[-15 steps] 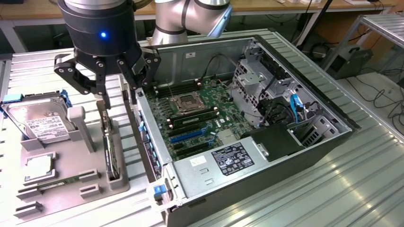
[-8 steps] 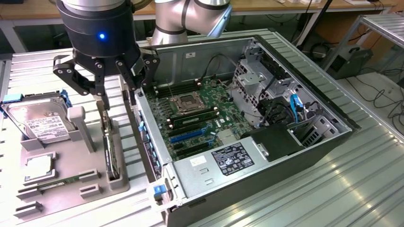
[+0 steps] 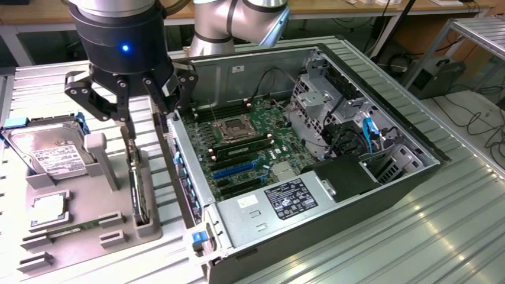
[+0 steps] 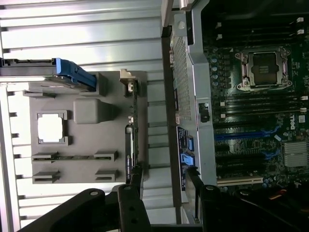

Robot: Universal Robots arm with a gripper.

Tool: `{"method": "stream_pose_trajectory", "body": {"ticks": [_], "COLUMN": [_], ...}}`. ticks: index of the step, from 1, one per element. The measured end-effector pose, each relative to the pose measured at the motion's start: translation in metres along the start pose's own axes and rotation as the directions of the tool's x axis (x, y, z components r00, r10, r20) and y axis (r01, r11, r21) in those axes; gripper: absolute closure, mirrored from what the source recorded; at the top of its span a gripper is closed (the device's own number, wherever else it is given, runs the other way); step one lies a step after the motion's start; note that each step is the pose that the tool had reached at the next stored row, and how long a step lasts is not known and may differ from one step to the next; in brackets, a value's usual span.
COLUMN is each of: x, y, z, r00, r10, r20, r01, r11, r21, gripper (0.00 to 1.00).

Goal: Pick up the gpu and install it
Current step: 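Pick up the gpu and move the gpu toward the slot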

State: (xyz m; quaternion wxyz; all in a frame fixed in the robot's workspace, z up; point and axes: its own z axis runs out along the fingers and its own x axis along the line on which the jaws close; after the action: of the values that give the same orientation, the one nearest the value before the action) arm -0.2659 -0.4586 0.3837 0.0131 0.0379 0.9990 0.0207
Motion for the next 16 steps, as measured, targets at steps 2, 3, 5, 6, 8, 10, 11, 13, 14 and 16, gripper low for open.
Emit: {"method": "stream_pose_trajectory", "body": {"ticks": [2,3,5,6,8,10,11,13,14,16], "x": [0.0007,0.0011,0.0019,0.0023,0.0031,0.0040,0.0044,0.0054,0.0060,0.0067], "y": [-0.0001,-0.0001,-0.0002,-0.0002,-0.0003,-0.0004,-0.0004,-0.0006,-0.0006,-0.0007], "z": [0.0005,0.0008,0.0013,0.0015,0.0020,0.0025,0.0027,0.0033,0.0036,0.0041], "r00": [1.0000,1.0000,1.0000,1.0000,1.0000,1.0000,1.0000,1.0000,1.0000,1.0000], "r10": [0.000,0.000,0.000,0.000,0.000,0.000,0.000,0.000,0.000,0.000], "r20": [0.0000,0.0001,0.0001,0.0001,0.0001,0.0000,0.0001,0.0001,0.0000,0.0001], "r01": [0.000,0.000,0.000,0.000,0.000,0.000,0.000,0.000,0.000,0.000], "r11": [1.0000,1.0000,1.0000,1.0000,1.0000,1.0000,1.0000,1.0000,1.0000,1.0000], "r21": [-0.0001,-0.0001,-0.0002,-0.0002,-0.0001,-0.0001,-0.0001,-0.0001,-0.0001,-0.0001], "gripper": [0.52,0.52,0.52,0.52,0.52,0.52,0.52,0.52,0.52,0.52]}}
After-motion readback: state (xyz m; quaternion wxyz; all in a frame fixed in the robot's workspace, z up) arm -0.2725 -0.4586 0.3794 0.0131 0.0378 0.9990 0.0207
